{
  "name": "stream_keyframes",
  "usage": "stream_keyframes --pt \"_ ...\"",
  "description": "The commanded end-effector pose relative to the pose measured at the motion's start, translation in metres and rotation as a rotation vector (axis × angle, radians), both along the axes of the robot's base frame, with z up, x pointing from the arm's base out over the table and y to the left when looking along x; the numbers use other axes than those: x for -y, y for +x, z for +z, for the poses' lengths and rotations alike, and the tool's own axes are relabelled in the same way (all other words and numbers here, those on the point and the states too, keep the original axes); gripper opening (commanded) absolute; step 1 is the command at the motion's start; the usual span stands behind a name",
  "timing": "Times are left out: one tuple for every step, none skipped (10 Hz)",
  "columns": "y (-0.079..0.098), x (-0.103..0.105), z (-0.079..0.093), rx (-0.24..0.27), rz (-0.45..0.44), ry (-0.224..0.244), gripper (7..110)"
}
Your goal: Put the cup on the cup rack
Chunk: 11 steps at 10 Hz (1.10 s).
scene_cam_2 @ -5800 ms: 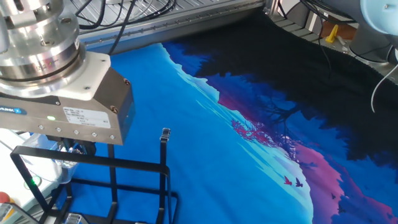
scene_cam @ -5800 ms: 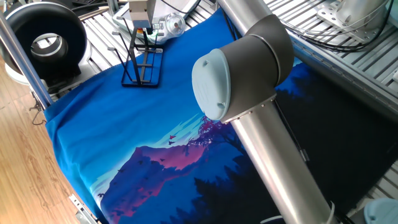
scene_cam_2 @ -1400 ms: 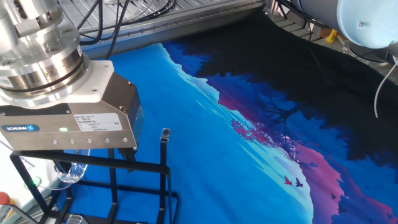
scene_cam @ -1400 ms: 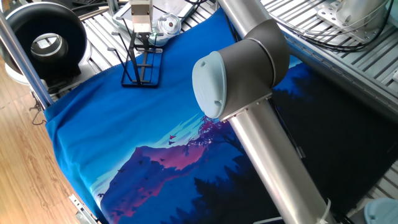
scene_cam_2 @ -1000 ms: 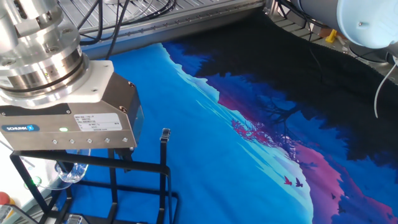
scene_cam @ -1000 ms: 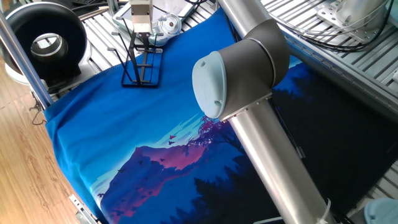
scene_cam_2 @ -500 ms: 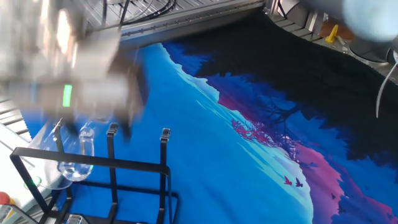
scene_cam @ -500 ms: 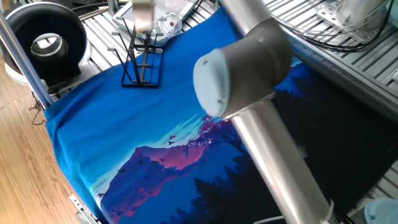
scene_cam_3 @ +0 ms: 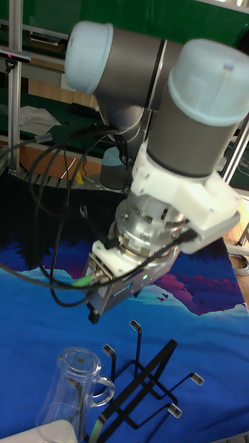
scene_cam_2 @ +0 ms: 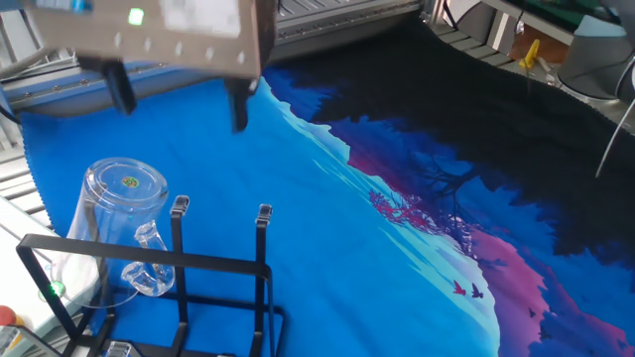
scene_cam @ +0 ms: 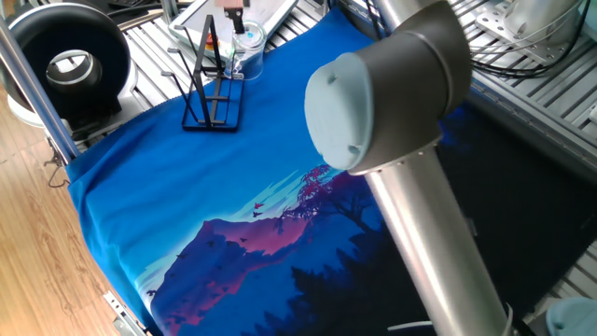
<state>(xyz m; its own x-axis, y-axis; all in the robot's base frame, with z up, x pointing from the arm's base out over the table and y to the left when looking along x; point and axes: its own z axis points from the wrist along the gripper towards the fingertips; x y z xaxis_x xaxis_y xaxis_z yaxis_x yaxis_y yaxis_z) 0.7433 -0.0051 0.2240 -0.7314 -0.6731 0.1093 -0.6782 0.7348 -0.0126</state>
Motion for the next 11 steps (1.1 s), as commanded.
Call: stream_keyframes --pt "-0.008 -0.002 0.015 0.012 -0.034 -0.006 88" --pt "-0.008 -0.005 0.015 0.013 -0.044 -0.005 88" --pt "-0.009 -0.008 0.015 0.011 -0.053 0.004 88" --pt "-0.012 -0.011 0.015 0.006 -0.073 0.008 88" --pt "-0.012 -0.015 0.015 0.003 -0.109 0.021 88" --pt "-0.014 -0.021 0.014 -0.003 -0.152 0.030 66" --pt "-0.015 -0.032 0.013 -0.004 -0.201 0.050 66" --pt "-0.007 -0.036 0.014 0.041 -0.271 0.029 66" --pt "-0.009 -0.033 0.013 0.047 -0.319 -0.013 66" --pt "-0.016 -0.036 0.010 0.035 -0.338 -0.043 66" --pt "-0.021 -0.037 0.008 0.031 -0.379 -0.077 66"
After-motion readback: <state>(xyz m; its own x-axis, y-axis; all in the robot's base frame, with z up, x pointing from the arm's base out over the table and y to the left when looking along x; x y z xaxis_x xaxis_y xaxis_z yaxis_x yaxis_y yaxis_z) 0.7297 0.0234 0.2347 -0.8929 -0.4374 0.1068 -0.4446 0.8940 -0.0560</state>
